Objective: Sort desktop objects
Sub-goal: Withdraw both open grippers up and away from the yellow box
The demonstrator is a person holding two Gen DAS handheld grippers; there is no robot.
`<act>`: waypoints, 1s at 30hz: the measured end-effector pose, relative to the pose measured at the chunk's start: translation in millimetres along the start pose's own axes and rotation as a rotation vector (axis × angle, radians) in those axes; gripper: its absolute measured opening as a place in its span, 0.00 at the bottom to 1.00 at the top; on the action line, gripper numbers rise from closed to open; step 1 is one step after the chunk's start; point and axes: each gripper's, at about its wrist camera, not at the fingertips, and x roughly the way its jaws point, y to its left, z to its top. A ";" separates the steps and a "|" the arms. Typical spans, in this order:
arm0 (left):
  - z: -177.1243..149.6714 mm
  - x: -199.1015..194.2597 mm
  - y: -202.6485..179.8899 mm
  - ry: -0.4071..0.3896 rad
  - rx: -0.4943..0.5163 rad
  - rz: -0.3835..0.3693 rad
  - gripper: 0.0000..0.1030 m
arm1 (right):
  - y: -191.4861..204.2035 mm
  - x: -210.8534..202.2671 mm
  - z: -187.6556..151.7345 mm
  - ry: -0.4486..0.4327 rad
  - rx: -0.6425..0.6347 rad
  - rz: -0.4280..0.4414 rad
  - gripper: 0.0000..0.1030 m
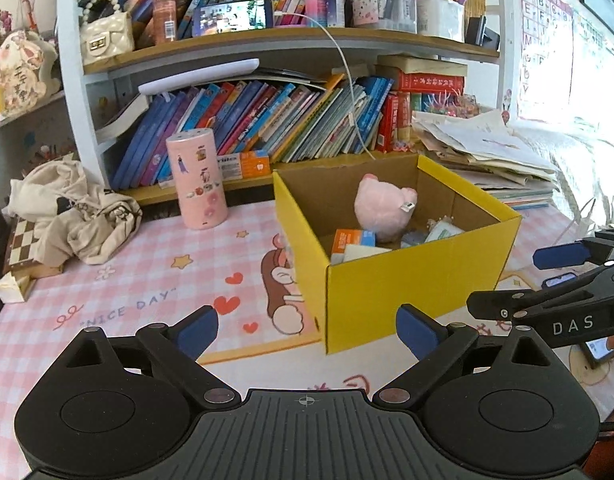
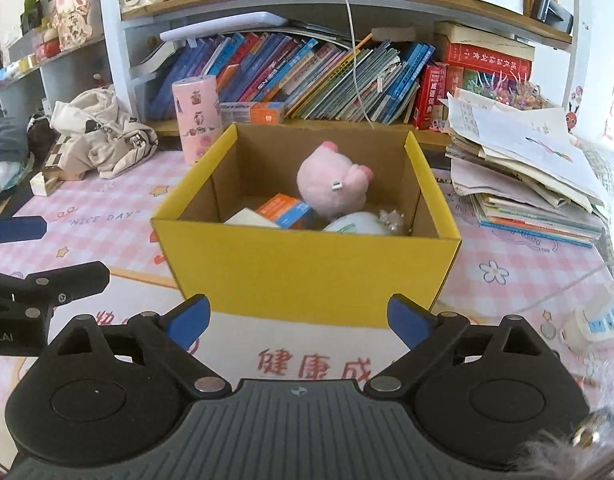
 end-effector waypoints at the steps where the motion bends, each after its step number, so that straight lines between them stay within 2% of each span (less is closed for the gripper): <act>1: -1.7 -2.3 2.4 -0.001 -0.001 -0.001 0.95 | 3.9 -1.8 -1.6 0.001 0.001 -0.006 0.95; 30: -49.4 -58.7 60.6 0.004 0.037 -0.058 0.95 | 89.8 -36.1 -42.7 0.030 0.050 -0.090 0.98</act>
